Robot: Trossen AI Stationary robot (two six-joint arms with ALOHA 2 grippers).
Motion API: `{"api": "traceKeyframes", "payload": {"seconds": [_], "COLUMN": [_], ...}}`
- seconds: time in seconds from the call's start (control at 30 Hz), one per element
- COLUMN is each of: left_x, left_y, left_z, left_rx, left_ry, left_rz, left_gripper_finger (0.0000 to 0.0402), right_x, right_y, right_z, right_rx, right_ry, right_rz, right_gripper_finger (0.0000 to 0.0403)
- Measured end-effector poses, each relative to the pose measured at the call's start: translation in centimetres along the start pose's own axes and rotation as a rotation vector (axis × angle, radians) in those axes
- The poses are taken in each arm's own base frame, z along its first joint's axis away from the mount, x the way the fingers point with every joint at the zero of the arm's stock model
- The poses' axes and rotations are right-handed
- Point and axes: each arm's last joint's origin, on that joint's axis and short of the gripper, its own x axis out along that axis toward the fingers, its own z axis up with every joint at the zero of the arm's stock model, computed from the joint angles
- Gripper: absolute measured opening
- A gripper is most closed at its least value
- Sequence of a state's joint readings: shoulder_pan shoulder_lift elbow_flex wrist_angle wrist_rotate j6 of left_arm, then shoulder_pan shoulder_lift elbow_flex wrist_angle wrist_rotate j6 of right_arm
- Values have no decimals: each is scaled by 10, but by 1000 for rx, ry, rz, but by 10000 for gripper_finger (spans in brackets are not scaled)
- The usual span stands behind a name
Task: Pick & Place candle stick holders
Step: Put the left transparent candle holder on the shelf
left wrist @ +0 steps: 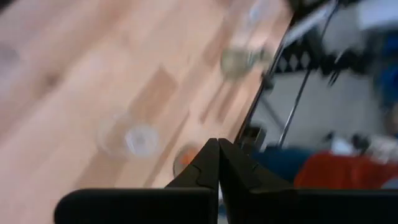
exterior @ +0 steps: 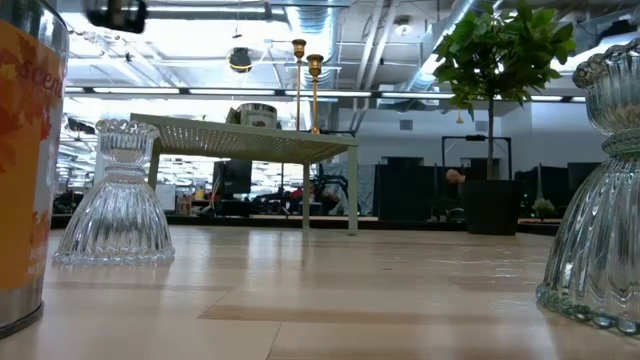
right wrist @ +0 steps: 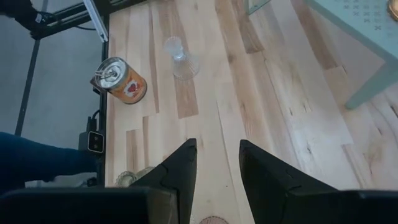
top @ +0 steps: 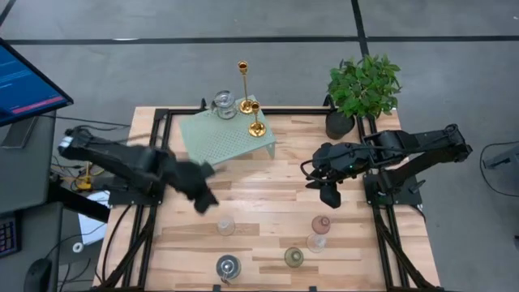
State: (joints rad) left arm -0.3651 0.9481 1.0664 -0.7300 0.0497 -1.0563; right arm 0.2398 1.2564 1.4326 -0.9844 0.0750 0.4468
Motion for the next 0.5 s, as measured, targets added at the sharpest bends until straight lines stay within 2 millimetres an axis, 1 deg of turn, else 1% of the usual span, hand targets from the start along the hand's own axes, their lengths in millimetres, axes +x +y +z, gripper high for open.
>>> {"api": "traceKeyframes", "payload": {"seconds": [0.07,0.13,0.23,0.33,0.4,0.5], "left_x": [10,15,17,17,18,27], "left_y": [-7,-18,-35,-52,-58,-59], "left_z": [-10,-18,-28,-33,-35,-40], "left_rx": [-14,-22,-12,-1,0,11], "left_ry": [41,63,99,129,136,149], "left_rz": [34,68,139,188,235,272], "left_gripper_finger": [2,2,2,2,2,3], "right_x": [0,0,0,0,0,0], "right_y": [0,0,0,0,0,0], "right_z": [0,0,0,0,0,0], "right_rx": [8,22,25,25,25,25], "right_ry": [0,0,0,0,0,0], "right_rz": [0,0,0,0,0,0], "right_gripper_finger": [111,111,111,111,111,111]}}
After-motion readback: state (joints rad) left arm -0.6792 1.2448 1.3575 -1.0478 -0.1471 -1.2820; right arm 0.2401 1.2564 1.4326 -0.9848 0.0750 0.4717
